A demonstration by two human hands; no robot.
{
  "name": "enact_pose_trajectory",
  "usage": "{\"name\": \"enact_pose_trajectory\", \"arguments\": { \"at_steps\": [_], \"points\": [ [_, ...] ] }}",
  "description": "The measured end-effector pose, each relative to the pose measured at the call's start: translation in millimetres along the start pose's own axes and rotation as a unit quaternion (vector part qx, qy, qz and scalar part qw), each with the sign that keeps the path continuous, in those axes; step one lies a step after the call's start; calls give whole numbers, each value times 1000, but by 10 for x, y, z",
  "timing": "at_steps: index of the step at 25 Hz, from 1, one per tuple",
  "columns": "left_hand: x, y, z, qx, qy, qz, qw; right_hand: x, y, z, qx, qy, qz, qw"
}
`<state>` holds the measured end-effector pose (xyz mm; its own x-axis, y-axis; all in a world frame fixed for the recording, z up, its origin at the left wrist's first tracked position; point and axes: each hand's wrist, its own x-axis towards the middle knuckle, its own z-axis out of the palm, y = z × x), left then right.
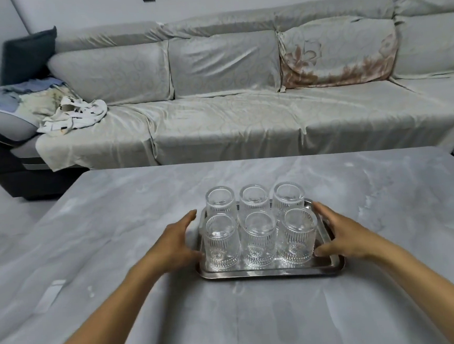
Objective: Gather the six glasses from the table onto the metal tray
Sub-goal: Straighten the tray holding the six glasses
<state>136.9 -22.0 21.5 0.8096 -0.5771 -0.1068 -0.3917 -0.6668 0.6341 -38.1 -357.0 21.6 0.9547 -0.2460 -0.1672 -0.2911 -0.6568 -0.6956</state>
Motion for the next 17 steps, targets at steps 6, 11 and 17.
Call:
{"name": "enact_pose_trajectory", "arguments": {
  "at_steps": [6,11,17],
  "points": [
    [335,-2,-99,41,-107,107,988,291,50,-146,-69,-92,-28,993],
    [304,-48,-166,60,-124,119,983,287,5,-223,-118,-111,-11,987],
    [317,700,-445,84,78,196,974,157,-780,-391,-128,141,-175,966]
  ]
}}
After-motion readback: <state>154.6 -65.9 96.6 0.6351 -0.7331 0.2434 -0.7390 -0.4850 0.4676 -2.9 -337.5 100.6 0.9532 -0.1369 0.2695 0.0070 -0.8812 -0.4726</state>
